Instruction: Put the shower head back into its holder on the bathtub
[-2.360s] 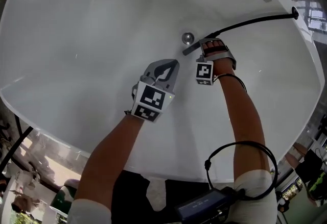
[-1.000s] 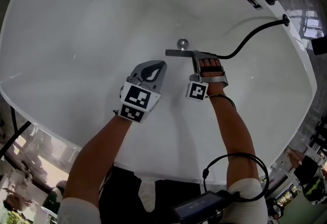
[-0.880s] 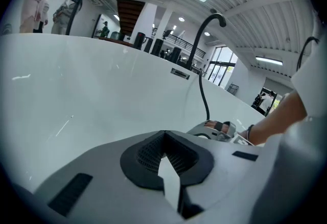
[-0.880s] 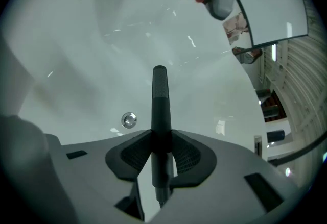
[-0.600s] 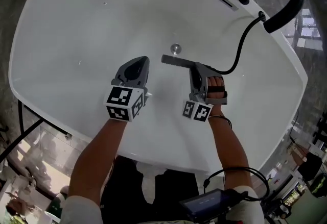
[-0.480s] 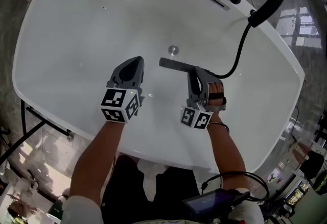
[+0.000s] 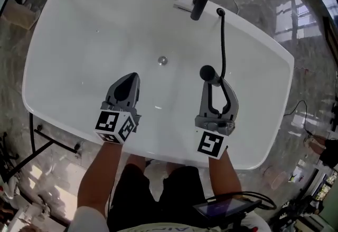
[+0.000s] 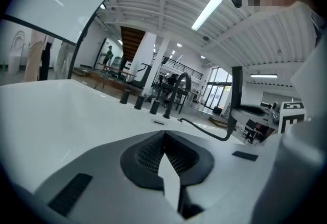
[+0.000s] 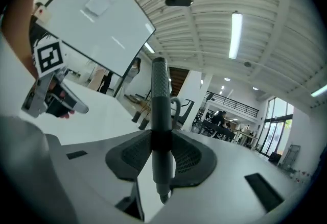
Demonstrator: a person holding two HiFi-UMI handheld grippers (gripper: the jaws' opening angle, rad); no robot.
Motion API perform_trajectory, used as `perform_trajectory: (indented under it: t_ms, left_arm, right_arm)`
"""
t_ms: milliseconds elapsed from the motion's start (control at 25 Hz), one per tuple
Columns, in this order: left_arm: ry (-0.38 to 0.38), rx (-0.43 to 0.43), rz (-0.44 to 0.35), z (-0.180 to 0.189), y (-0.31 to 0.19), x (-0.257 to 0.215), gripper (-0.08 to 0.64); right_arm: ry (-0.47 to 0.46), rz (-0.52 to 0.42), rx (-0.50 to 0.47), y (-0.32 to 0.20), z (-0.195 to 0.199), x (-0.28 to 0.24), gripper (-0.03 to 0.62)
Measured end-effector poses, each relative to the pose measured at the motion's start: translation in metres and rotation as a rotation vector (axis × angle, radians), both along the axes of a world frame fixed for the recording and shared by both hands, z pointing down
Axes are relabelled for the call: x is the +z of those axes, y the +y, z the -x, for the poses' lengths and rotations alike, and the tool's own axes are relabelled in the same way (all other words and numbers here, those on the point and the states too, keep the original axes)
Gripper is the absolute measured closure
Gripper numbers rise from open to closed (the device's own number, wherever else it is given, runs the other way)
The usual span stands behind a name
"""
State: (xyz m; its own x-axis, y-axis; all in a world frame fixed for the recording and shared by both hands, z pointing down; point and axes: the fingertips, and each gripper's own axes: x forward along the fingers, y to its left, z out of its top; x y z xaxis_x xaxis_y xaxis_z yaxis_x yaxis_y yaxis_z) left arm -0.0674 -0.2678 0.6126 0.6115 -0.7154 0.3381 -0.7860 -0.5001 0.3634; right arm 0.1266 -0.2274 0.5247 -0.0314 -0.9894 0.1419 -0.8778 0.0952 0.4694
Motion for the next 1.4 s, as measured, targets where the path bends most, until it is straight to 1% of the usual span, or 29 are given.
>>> perform_trajectory:
  t_ms: [80, 160, 280, 440, 600, 720, 880, 1040, 1200, 1320, 1400]
  left_arm:
    - [0.015, 0.028, -0.021, -0.023, 0.008, -0.024, 0.545]
    - [0.038, 0.062, -0.043, -0.046, 0.013, -0.047, 0.545]
    - [0.063, 0.127, -0.089, -0.079, 0.014, -0.080, 0.545]
    - [0.066, 0.189, -0.125, -0.105, 0.024, -0.120, 0.545]
    - [0.059, 0.233, -0.170, -0.122, 0.024, -0.155, 0.545]
    - [0.061, 0.235, -0.193, -0.132, 0.022, -0.182, 0.545]
    - [0.074, 0.234, -0.219, -0.146, 0.018, -0.220, 0.545]
    - [0.064, 0.250, -0.269, -0.156, 0.008, -0.241, 0.545]
    - [0.061, 0.239, -0.264, -0.159, -0.003, -0.241, 0.545]
    - [0.063, 0.230, -0.268, -0.161, -0.008, -0.240, 0.545]
    - [0.044, 0.227, -0.277, -0.162, -0.010, -0.234, 0.545]
  right_arm:
    - [-0.090, -0.061, 0.026, 0.008, -0.017, -0.037, 0.469]
    - [-0.131, -0.122, 0.028, 0.010, -0.031, -0.069, 0.469]
    - [-0.166, -0.191, 0.030, 0.008, -0.049, -0.106, 0.469]
    - [-0.192, -0.229, 0.034, 0.011, -0.067, -0.150, 0.469]
    - [-0.245, -0.308, 0.019, 0.005, -0.079, -0.201, 0.469]
    - [-0.258, -0.338, 0.008, -0.005, -0.088, -0.229, 0.469]
    - [-0.248, -0.355, -0.011, -0.021, -0.098, -0.256, 0.469]
    - [-0.259, -0.377, -0.059, -0.045, -0.102, -0.276, 0.469]
    - [-0.293, -0.386, -0.078, -0.076, -0.110, -0.278, 0.469]
    - [-0.294, -0.400, -0.081, -0.098, -0.116, -0.278, 0.469]
    - [-0.292, -0.405, -0.087, -0.112, -0.118, -0.275, 0.469]
